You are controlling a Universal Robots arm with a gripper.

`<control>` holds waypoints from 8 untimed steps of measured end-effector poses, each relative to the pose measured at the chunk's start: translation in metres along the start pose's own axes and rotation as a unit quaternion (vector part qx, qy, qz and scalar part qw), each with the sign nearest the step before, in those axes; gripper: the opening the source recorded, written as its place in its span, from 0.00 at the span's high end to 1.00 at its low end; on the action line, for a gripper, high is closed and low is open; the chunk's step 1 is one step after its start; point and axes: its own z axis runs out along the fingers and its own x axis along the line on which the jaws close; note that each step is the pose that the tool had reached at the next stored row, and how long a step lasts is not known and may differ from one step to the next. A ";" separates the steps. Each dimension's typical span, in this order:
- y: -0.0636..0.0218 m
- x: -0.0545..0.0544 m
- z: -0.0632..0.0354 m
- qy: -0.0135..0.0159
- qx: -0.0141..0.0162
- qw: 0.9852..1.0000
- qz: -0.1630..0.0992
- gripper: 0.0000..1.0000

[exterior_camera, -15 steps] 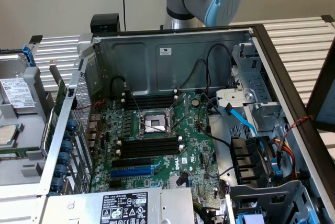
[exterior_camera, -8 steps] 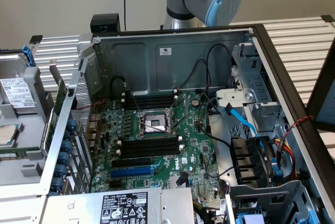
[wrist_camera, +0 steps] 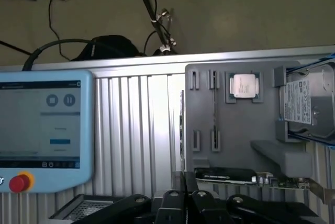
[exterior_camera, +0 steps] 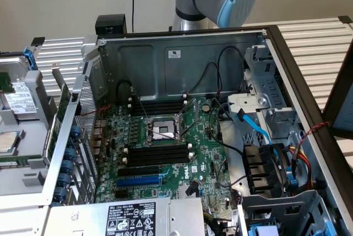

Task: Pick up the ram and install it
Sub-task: 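Pick up the ram and move it above insertion slot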

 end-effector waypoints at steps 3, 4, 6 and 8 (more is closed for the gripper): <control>-0.0100 -0.001 -0.0004 0.000 0.000 1.000 0.000 0.88; -0.0135 -0.001 -0.0005 0.000 0.000 1.000 0.000 0.88; -0.0207 -0.001 -0.0008 0.000 0.000 1.000 0.000 0.88; -0.0285 -0.002 -0.0011 0.000 0.000 1.000 0.000 0.88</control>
